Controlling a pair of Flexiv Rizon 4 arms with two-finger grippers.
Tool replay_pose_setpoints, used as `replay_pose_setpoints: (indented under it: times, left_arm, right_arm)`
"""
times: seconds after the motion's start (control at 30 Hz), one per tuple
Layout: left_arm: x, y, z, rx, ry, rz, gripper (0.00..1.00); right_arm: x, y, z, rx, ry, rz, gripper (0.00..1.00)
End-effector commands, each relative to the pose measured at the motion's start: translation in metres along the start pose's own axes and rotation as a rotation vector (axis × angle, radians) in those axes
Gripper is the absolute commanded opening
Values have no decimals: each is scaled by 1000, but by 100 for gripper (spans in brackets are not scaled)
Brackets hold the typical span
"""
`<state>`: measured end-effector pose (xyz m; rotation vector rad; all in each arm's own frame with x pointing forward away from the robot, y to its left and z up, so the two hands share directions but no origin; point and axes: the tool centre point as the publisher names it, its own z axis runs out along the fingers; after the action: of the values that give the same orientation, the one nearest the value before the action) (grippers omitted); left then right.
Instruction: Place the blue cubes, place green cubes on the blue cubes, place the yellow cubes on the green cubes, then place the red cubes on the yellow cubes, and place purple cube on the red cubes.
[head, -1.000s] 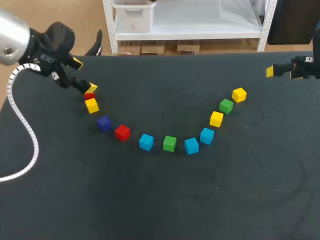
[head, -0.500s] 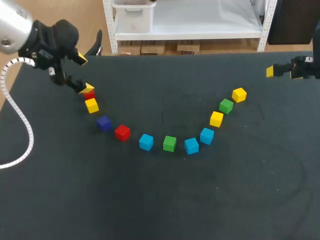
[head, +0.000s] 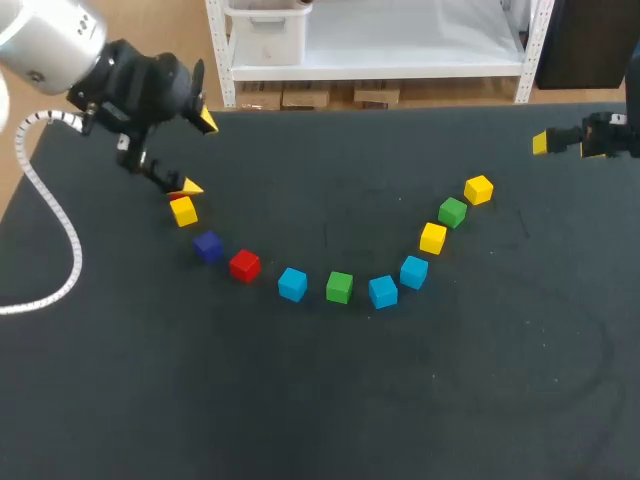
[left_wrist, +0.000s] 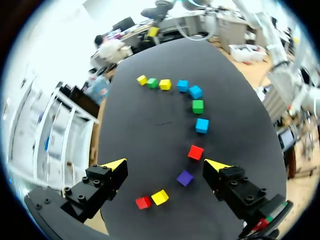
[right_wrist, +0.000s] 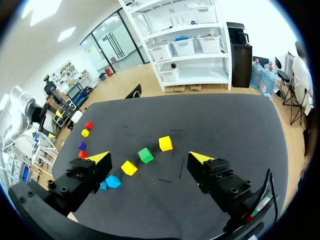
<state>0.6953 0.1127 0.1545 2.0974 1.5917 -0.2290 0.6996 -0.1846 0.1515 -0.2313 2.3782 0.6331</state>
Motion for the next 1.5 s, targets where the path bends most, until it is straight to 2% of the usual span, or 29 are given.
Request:
replay_pose_setpoints:
  times: [0.03,0.17,0.37,0.67,0.9,1.37,1.43,1.5]
  left_arm:
    - [0,5,-2,115,-9,117,100]
    - [12,6,-5,148,-40,52,100]
    - [30,4,-7,142,-44,-7,100]
    - [48,0,-7,119,-61,-75,100]
    - [56,-1,-10,99,-61,-106,100]
    - [58,-2,-14,71,-76,-109,100]
    - [58,-2,-14,71,-76,-109,100]
    - [58,-2,-14,71,-76,-109,100]
  right_arm:
    - [0,0,0,1,-1,0,100]
    - [0,0,0,1,-1,0,100]
    - [0,0,0,1,-1,0,100]
    - [0,0,0,1,-1,0,100]
    - [0,0,0,1,-1,0,100]
    - [0,0,0,1,-1,0,100]
    - [-11,-4,-9,-35,19,-204,100]
    - [-21,-4,-14,-68,100,-416,100]
